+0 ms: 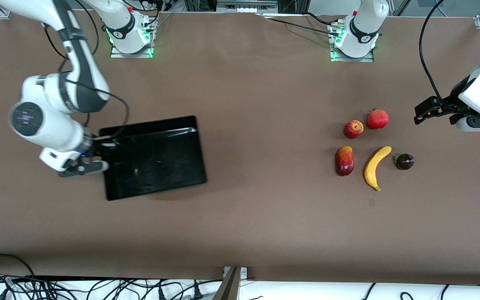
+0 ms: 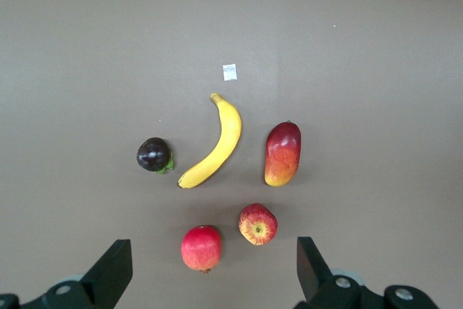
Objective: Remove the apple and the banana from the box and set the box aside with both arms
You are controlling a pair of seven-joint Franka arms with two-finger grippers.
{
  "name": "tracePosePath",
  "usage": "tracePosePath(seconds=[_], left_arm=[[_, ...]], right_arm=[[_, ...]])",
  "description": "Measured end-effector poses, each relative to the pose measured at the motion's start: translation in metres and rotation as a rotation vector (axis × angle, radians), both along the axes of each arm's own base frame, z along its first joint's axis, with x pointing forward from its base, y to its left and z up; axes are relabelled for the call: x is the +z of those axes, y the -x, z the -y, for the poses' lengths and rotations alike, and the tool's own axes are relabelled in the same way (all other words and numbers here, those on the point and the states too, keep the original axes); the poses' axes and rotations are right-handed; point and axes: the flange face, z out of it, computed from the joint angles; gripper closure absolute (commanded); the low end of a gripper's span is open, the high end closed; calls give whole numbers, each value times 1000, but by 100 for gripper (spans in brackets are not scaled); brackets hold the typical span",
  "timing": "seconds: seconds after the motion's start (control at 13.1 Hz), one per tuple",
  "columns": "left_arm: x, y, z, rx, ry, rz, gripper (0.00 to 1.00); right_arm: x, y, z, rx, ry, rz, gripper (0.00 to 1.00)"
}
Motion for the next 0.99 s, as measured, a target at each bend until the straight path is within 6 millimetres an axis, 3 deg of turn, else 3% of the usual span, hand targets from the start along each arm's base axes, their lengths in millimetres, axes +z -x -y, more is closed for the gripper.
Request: tracePosePath(seconds=[0.15, 0.23, 0.38, 0.46, 0.99], left_arm=[[0, 0, 0, 0, 0, 0, 0], [0, 0, 0, 0, 0, 0, 0], [0, 0, 1, -1, 0, 0, 0], [0, 0, 1, -2, 0, 0, 0], [-1, 1, 6, -10, 0, -9, 0]], right_arm=[[-35, 17, 47, 23, 12, 47, 100], [-56, 28, 61, 23, 9, 72, 100], [-93, 50, 71, -24, -27, 68, 100], [-103, 54, 72, -45, -40, 58, 100], [-104, 55, 80, -80, -51, 63, 100]])
